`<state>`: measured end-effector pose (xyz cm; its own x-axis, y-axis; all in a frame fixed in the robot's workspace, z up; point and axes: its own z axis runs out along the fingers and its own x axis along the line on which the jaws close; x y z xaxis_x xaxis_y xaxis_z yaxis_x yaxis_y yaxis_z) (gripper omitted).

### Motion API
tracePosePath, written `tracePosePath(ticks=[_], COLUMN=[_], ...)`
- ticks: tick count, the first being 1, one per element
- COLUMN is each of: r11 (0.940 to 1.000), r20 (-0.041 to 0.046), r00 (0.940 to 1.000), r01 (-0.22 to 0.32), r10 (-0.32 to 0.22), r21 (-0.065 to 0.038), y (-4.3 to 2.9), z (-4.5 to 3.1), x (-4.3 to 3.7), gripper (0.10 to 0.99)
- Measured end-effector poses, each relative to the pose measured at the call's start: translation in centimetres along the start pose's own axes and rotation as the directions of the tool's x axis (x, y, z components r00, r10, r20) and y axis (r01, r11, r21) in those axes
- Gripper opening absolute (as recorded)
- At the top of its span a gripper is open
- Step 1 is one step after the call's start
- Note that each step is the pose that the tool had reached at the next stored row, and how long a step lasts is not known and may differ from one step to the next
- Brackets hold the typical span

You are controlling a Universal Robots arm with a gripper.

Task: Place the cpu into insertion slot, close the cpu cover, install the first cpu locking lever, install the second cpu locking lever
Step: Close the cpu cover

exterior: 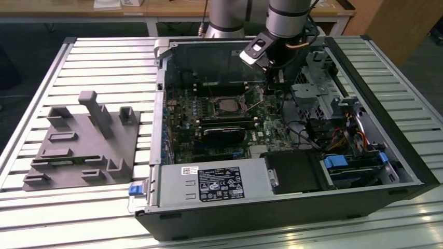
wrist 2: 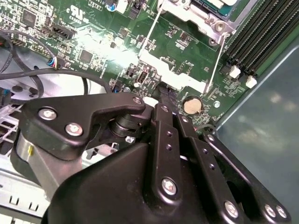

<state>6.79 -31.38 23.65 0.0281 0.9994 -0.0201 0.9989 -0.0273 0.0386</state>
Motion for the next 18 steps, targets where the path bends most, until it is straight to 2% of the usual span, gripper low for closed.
tracePosePath(ticks=[7, 8, 12, 13, 17, 18], r11=[1.0, 1.0, 0.9991, 0.9985, 0.9932, 0.9925], r20=[0.0001, 0.0, 0.0029, 0.0043, 0.0121, 0.0127], r00=[1.0, 1.0, 1.0, 1.0, 0.9999, 0.9999], r01=[0.0, 0.0, 0.001, 0.001, 0.002, 0.002], r10=[0.0, 0.0, -0.001, -0.001, -0.003, -0.004], r21=[0.0, 0.005, 0.043, 0.055, 0.116, 0.122], y=[0.0, 0.0, 0.03, 0.04, 0.1, 0.1], z=[0.05, 0.06, 0.1, 0.11, 0.18, 0.18], x=[0.0, 0.0, 0.0, 0.01, 0.0, 0.0], gripper=[0.106, 0.106, 0.106, 0.106, 0.106, 0.106])
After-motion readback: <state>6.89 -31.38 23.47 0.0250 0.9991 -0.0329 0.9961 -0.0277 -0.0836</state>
